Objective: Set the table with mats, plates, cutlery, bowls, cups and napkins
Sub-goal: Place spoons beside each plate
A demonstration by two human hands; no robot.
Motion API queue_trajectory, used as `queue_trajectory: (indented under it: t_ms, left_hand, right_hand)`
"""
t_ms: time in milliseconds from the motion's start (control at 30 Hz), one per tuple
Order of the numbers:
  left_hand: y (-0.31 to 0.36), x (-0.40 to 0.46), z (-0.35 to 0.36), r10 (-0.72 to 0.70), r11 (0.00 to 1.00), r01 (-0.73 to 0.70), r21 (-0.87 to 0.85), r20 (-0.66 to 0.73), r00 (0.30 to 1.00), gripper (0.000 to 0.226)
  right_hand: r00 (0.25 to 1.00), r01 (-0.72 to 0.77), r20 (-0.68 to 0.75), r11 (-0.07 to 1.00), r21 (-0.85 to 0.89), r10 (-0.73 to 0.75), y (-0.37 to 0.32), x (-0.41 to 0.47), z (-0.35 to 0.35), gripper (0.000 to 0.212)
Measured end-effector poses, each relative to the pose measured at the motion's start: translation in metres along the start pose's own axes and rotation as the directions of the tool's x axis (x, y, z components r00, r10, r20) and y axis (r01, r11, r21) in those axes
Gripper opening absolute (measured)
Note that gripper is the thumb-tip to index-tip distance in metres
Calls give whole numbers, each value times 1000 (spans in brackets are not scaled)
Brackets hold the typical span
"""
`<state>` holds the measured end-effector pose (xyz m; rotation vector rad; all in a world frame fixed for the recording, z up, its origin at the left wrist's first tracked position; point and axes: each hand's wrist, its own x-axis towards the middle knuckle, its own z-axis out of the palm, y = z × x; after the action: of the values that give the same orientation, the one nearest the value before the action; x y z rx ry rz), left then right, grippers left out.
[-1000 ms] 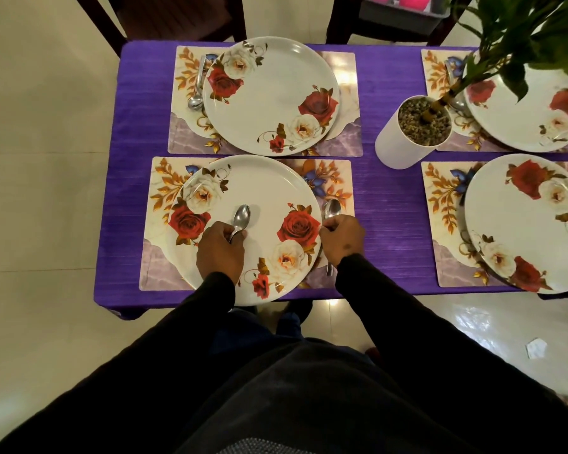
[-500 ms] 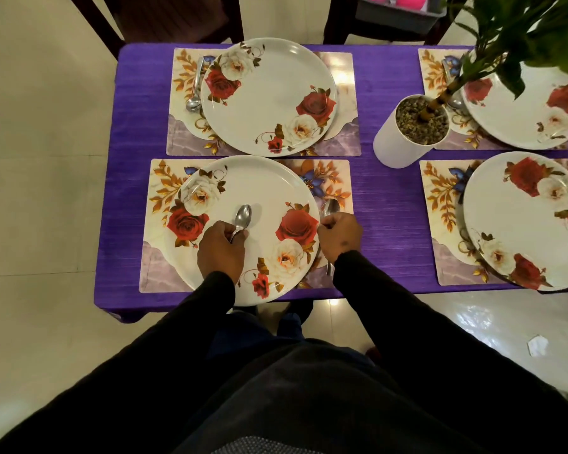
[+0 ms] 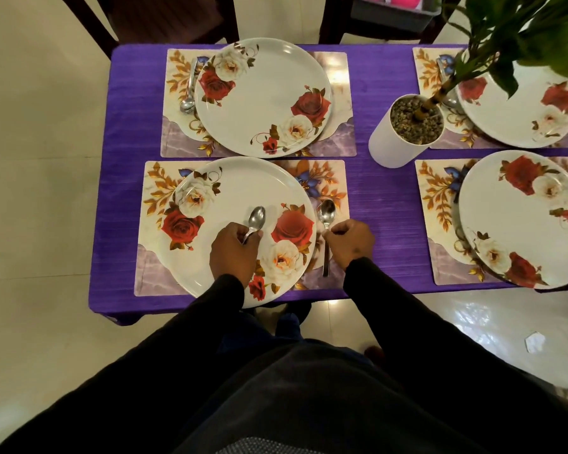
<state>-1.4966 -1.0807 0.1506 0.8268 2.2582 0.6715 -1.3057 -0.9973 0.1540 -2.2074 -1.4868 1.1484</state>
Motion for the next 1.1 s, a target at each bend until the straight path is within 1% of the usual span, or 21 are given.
queue_trajectory:
  t_ms: [167,367,567,767,833,933,1033,1100]
  left_hand:
    - [1,-5,3,11,1000,-12,20,32,999,21]
    - [-1,-6,1,7,1000,-8,21,27,1000,21]
    - [0,-7,2,14,999,-15,35,19,1000,21]
    - [3,-8,1,3,999,-3,37,11,1000,21]
    - [5,-9,1,5,999,-5,38,9,1000,21]
    - [6,-10,0,-3,1000,3,16,16,1000,23]
    - [7,-12,0,-5,998,6,-55,22,1000,28]
    - [12,-15,1,-11,995,13,-95,23,1000,30]
  right_hand:
    - [999,28,20,999,-46,-27,-4,1,6,12]
    - [1000,18,21,999,-45,-17,-9,2,9,10]
    - [998,56,26,996,-73,-54,-8,0,9,8]
    - [997,75,35,994,-78,-73,-7,0,8,2]
    - [996,82,48,994,-75,-79,-7,-1,7,4]
    - [996,76,52,996,-37,-74,-8,-3,5,7]
    - [998,60,21,997,-39,-60,-9,-6,3,3]
    - [998,64,-2,997,-41,-64,-10,-8,2,5]
